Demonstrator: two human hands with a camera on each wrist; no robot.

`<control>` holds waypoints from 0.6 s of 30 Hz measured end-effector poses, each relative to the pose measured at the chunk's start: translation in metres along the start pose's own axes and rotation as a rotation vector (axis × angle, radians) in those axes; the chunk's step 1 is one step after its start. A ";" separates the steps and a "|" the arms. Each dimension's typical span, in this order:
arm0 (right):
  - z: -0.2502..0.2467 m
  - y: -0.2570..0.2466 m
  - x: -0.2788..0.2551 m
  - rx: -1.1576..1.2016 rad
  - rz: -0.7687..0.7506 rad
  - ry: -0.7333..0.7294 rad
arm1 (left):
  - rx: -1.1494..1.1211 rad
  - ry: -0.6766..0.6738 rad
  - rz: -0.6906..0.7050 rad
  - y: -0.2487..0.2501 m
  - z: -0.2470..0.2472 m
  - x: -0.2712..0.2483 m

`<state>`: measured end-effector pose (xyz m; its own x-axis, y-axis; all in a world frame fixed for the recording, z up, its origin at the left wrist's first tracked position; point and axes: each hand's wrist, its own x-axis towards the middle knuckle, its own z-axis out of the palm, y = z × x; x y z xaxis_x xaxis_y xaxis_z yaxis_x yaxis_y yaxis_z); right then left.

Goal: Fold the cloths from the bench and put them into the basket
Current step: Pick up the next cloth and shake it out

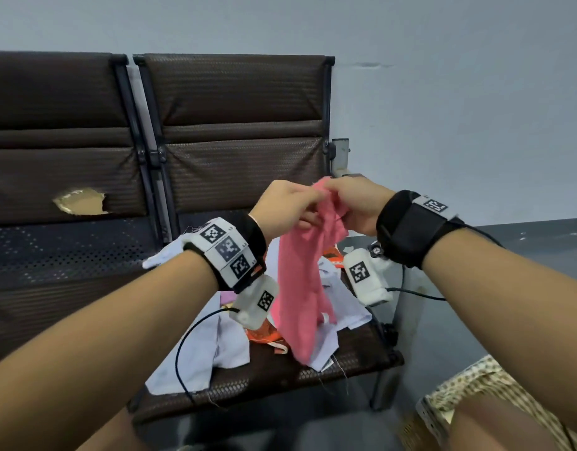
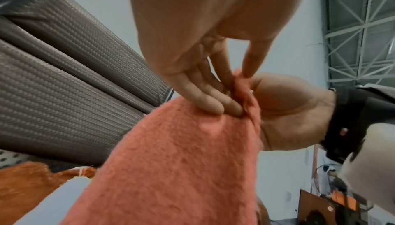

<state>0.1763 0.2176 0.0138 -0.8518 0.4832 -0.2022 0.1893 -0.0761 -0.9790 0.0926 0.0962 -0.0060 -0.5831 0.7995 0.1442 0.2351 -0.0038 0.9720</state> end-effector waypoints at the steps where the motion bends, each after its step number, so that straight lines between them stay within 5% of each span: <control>1: -0.003 0.002 0.002 -0.029 -0.003 0.063 | -0.074 0.008 -0.042 -0.001 -0.002 0.000; 3: -0.008 0.006 0.002 -0.129 0.028 0.092 | -0.096 0.158 -0.061 -0.008 -0.009 0.003; 6: -0.011 0.008 -0.004 -0.149 0.002 -0.105 | -0.019 0.314 -0.051 -0.021 -0.018 0.009; 8: -0.011 0.008 -0.004 -0.092 -0.025 -0.164 | -0.080 0.158 -0.110 -0.026 -0.019 0.007; 11: -0.013 0.008 -0.001 -0.180 -0.071 -0.052 | -0.277 -0.132 -0.236 -0.029 -0.026 0.006; 14: -0.030 0.007 0.000 -0.462 -0.156 -0.003 | -0.363 -0.100 -0.183 -0.032 -0.033 0.017; 18: -0.061 0.004 0.010 -1.019 -0.225 0.149 | 0.158 0.134 0.053 -0.028 -0.037 0.041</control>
<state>0.1982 0.2757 0.0092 -0.8627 0.5029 0.0541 0.4144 0.7641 -0.4944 0.0330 0.1068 -0.0204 -0.6622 0.7139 0.2276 0.3812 0.0594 0.9226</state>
